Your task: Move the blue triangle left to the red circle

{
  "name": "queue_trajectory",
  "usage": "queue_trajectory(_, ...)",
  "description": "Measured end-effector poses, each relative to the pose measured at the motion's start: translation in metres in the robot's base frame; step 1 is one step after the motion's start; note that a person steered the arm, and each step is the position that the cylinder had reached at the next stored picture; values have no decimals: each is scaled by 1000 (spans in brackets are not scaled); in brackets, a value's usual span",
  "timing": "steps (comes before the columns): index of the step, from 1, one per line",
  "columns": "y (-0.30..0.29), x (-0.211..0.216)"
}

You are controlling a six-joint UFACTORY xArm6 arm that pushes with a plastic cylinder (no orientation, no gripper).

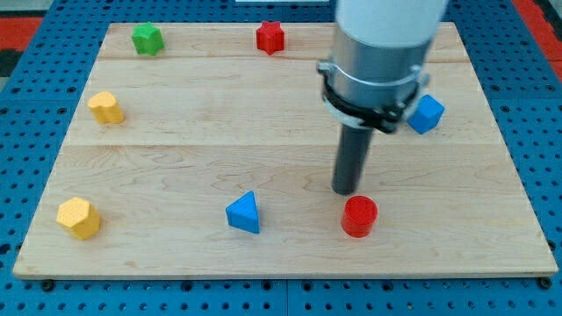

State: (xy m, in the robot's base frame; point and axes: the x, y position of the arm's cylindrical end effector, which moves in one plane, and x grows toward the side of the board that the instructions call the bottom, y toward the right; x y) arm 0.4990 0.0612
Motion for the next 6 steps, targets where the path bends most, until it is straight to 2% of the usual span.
queue_trajectory(1,-100,-45)
queue_trajectory(2,-211,-31)
queue_trajectory(3,-211,24)
queue_trajectory(4,-143,31)
queue_trajectory(6,-142,47)
